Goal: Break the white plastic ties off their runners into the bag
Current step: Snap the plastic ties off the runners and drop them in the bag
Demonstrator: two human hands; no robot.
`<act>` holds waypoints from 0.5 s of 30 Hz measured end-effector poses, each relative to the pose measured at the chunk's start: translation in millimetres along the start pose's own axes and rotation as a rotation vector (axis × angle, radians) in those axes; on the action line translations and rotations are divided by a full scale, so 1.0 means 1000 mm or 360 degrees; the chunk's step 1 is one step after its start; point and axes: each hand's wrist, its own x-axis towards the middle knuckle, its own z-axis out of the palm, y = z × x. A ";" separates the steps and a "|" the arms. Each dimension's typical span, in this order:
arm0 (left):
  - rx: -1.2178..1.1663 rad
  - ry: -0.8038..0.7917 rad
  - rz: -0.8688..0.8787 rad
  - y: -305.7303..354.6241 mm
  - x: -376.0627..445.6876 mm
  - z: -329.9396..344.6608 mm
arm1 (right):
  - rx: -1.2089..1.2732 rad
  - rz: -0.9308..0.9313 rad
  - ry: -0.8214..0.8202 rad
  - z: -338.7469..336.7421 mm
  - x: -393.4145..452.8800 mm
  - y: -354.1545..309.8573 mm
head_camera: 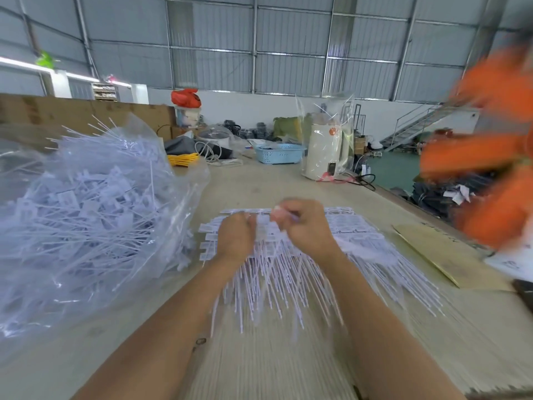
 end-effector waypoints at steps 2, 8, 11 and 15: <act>0.0175 0.0189 0.0074 -0.011 0.003 -0.010 | 0.0381 -0.0063 0.0228 0.001 0.005 -0.010; -0.0933 0.0257 0.0383 0.065 -0.028 -0.052 | -0.0424 0.0247 -0.0139 0.007 -0.002 0.027; -0.1348 0.0441 0.0814 0.101 -0.045 -0.117 | -0.0427 0.0201 -0.0093 0.004 -0.002 0.030; -0.0517 0.0918 0.1278 0.094 -0.041 -0.217 | -0.0496 0.0111 -0.0176 0.008 -0.002 0.027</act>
